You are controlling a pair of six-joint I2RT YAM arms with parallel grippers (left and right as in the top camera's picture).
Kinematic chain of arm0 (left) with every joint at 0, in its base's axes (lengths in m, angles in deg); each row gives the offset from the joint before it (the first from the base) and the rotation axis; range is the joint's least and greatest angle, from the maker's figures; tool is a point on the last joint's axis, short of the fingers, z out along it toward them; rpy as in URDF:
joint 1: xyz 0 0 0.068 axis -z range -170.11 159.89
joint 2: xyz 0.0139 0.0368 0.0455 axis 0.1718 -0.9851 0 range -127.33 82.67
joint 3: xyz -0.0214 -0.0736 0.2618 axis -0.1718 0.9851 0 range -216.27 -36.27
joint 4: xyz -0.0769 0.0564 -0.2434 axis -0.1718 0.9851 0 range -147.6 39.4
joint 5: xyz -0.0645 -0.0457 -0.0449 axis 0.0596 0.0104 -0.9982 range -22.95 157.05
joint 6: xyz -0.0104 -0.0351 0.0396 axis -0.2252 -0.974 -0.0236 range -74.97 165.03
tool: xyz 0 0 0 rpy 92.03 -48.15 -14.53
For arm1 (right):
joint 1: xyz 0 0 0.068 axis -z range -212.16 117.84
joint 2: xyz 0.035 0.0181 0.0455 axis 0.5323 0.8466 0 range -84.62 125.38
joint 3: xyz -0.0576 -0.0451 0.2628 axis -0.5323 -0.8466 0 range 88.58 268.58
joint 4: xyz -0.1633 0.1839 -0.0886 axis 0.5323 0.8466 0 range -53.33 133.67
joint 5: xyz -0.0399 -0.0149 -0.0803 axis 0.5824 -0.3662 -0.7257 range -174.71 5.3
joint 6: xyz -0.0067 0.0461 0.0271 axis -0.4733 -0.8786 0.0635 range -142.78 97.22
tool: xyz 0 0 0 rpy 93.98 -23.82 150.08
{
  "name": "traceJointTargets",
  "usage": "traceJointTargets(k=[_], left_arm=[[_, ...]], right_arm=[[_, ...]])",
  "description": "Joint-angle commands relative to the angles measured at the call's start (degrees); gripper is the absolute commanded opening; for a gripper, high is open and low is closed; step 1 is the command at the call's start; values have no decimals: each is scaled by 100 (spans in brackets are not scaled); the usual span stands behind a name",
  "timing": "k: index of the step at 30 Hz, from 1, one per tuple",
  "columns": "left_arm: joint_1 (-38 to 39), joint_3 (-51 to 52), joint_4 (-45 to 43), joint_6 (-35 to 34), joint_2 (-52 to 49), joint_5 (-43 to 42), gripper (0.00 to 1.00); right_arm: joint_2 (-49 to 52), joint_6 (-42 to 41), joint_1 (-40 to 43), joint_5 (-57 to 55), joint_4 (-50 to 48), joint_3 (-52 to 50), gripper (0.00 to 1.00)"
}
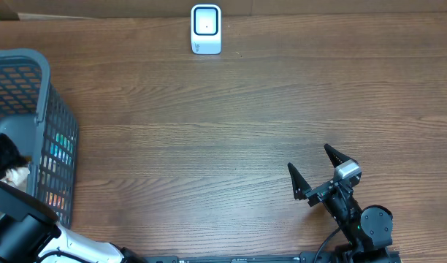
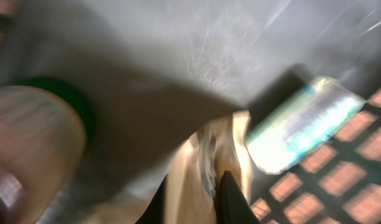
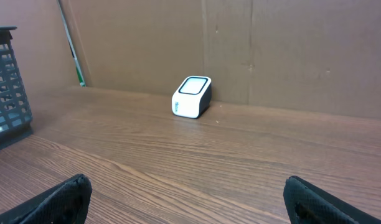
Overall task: Scan the item barcode
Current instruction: 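Reach the left gripper into the grey basket and grasp the clear snack bag, then lift the bag out with the left gripper and drop it on the table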
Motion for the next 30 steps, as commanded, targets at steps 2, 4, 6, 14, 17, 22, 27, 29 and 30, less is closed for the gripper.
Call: traceJointTargets(k=[2, 4, 6, 14, 17, 22, 27, 29, 30], left_arm=[[22, -1279, 555, -713, 39, -293, 4], [22, -1786, 804, -922, 57, -457, 4], [22, -2371, 1060, -1191, 68, -647, 4], [22, -4546, 1408, -2315, 76, -2505, 4], [35, -5298, 1318, -2938, 81, -3202, 4], [140, -6234, 1027, -3576, 136, -3882, 4], [629, -6988, 592, -4083, 262, -4199, 4], [981, -7182, 533, -4120, 317, -4236, 4], [1222, -7267, 533, -4116, 343, -4229, 4]], right_arm=[[-68, -20, -22, -11, -31, -61, 100], [-68, -20, -22, -11, -31, -61, 100], [-68, -20, -22, -11, -31, -61, 100], [-68, -20, -22, -11, -31, -61, 100], [-68, -17, -22, -11, -31, -61, 100], [-68, -20, -22, -11, -31, -61, 100], [-68, -20, -22, -11, -31, -61, 100], [-68, -20, -22, -11, -31, -61, 100], [-68, -20, -22, -11, -31, -61, 100]])
